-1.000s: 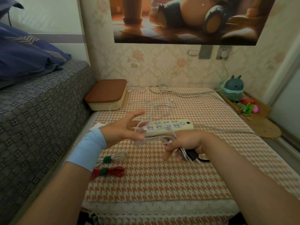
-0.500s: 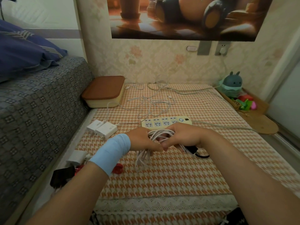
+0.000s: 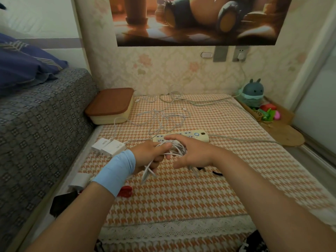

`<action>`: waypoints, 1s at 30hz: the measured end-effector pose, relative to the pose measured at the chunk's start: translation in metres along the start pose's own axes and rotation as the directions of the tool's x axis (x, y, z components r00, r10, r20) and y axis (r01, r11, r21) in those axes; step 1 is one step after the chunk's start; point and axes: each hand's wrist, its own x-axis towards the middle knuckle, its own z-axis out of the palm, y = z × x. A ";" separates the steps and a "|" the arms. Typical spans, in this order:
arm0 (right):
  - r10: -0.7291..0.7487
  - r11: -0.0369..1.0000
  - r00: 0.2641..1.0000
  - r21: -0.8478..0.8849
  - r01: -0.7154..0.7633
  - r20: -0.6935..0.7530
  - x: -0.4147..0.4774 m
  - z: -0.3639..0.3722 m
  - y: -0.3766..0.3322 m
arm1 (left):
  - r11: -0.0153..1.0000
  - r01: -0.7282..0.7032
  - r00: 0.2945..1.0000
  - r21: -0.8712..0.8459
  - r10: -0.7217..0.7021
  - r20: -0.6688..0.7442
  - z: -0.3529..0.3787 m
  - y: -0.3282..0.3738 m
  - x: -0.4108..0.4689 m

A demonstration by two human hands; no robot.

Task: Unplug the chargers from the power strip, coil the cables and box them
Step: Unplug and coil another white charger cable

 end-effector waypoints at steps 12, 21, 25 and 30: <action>-0.030 0.954 0.999 -0.300 0.024 -0.017 0.007 0.013 -0.008 | 0.967 0.039 0.964 0.252 -0.102 0.244 -0.009 0.008 -0.015; 0.032 0.999 0.998 -0.031 -0.033 -0.056 0.002 -0.003 0.001 | 0.959 -0.065 0.996 0.277 0.045 0.076 -0.013 0.000 -0.005; 0.031 0.999 0.986 0.044 -0.024 -0.165 0.005 -0.001 0.003 | 0.972 0.063 0.995 0.228 -0.079 0.062 0.004 0.000 -0.004; 0.045 0.987 0.960 0.159 -0.001 -0.278 0.004 -0.006 -0.005 | 0.953 -0.002 0.997 -0.302 -0.021 -0.076 0.001 0.008 -0.002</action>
